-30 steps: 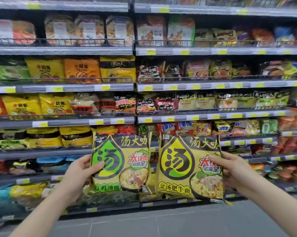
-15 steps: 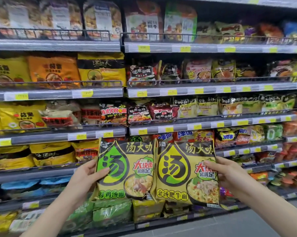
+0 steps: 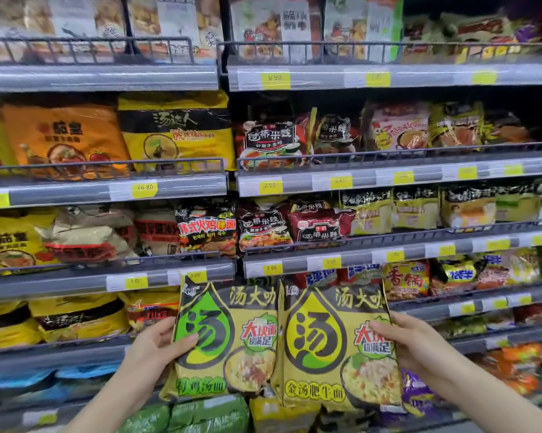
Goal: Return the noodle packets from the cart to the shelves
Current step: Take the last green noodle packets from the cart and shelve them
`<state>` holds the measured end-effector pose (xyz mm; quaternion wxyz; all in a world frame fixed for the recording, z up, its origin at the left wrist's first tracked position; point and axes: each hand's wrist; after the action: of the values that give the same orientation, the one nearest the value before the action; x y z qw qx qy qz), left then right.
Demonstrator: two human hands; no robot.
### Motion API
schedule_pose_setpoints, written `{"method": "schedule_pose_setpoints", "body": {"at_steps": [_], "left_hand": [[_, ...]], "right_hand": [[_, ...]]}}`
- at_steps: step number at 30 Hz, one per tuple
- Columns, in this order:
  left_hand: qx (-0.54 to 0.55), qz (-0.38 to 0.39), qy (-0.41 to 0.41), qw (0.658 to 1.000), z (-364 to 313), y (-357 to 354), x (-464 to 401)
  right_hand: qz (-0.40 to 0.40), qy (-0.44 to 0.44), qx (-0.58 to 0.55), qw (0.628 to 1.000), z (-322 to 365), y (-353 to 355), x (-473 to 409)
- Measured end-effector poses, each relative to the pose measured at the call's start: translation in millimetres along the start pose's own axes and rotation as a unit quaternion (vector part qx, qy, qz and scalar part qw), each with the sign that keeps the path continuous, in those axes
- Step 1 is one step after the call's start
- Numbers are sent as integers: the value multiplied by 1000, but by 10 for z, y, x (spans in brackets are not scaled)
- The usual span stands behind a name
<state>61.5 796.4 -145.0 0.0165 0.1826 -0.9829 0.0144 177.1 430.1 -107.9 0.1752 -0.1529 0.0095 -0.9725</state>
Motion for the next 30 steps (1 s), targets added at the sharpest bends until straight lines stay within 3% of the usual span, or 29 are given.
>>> {"method": "schedule_pose_setpoints", "body": {"at_steps": [5, 9, 14, 19, 22, 30], "left_hand": [[-8, 24, 40, 999, 509, 46, -425], [6, 3, 17, 1000, 1120, -23, -867], [27, -64, -64, 995, 1790, -112, -1427], [9, -66, -169, 983, 2331, -91, -1884], [25, -68, -211, 975, 2578, -67, -2067], [8, -87, -248, 965, 2739, -40, -2159]], "right_hand": [[37, -49, -1, 998, -274, 32, -663], [37, -50, 0, 998, -687, 79, -1368], [31, 37, 31, 998, -1245, 78, -2193], [63, 131, 6, 989, -1682, 139, -2832], [43, 170, 5, 985, -1919, 160, -3024], [63, 275, 30, 959, -1967, 264, -3127]]}}
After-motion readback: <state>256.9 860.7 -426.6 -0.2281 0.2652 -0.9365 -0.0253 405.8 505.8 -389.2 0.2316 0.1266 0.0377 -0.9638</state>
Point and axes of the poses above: each hand's wrist, its own x-axis away from the middle knuckle, its own y-axis out of the back of the hand, z = x × y
